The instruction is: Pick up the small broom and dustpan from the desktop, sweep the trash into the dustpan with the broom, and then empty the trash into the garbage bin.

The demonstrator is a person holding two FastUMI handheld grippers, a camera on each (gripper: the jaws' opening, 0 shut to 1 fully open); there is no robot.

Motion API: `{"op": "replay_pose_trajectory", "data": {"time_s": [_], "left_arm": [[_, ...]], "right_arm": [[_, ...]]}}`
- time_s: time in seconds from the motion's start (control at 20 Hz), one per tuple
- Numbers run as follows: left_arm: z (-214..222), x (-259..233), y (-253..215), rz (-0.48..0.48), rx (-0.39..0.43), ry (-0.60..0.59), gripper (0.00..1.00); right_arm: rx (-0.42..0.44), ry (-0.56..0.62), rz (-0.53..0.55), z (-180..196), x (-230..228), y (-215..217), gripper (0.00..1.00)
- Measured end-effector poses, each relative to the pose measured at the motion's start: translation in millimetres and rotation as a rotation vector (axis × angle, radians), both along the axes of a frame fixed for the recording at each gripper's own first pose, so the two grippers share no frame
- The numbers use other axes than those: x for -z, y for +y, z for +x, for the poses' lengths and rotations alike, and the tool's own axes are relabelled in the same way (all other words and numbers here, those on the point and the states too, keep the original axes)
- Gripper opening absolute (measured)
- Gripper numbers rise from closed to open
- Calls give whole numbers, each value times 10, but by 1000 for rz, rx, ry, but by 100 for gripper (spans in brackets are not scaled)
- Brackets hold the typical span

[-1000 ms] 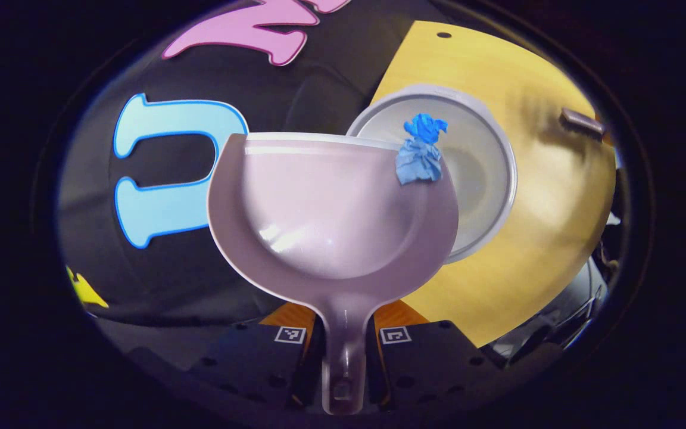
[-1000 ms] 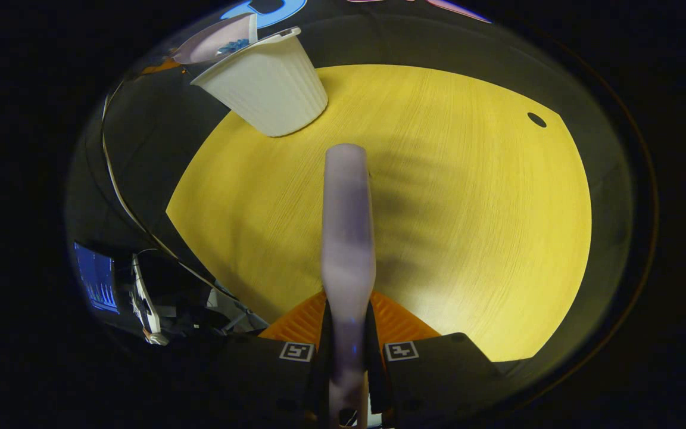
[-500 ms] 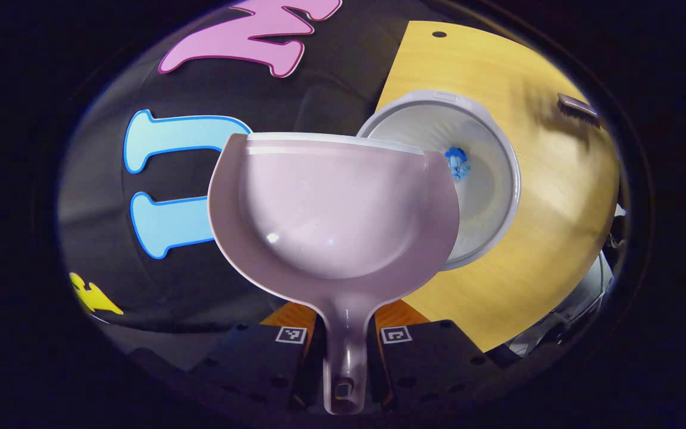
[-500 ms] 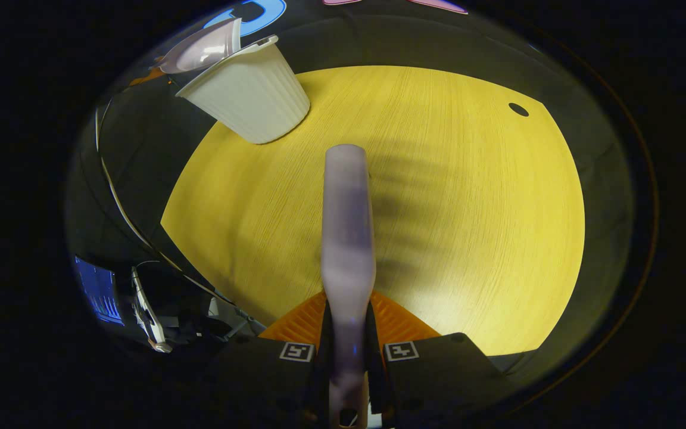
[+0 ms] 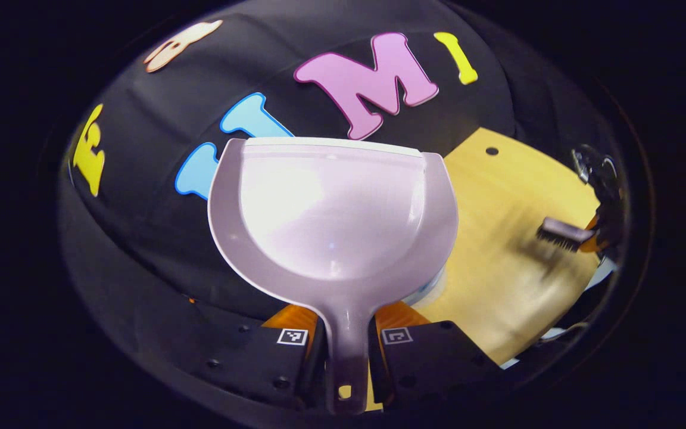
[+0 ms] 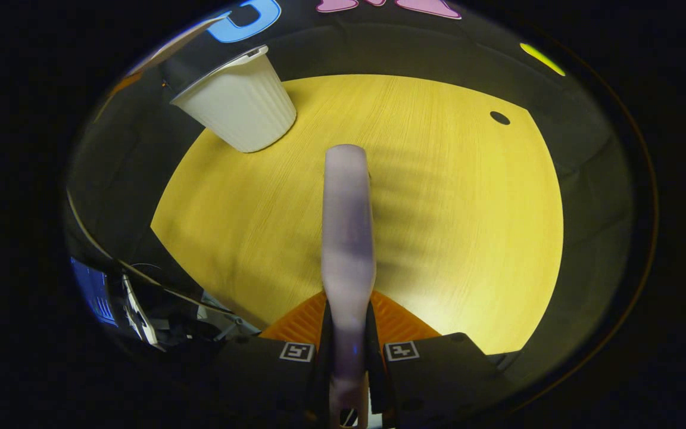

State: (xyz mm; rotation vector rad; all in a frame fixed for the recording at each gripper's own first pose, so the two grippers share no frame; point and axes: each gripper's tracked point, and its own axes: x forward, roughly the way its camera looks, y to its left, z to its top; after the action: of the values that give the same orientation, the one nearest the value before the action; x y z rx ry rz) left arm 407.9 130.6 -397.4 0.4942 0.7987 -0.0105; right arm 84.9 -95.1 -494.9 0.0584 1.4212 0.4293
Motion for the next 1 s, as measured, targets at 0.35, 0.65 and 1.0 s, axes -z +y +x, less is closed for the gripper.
{"op": "replay_pose_trajectory", "data": {"time_s": [0.35,0.65,1.0], "left_arm": [[-576,911,-1631,-487,-5,46,29],[-802,1703,-2161,-603,-41,193,29],[-838,2407,-2197,-595,-109,326,29]], "right_arm": [[40,-47,-72,151,-27,-151,29],[45,-25,-94,56,64,-162,29],[118,4,-108,22,303,-188,29]]}}
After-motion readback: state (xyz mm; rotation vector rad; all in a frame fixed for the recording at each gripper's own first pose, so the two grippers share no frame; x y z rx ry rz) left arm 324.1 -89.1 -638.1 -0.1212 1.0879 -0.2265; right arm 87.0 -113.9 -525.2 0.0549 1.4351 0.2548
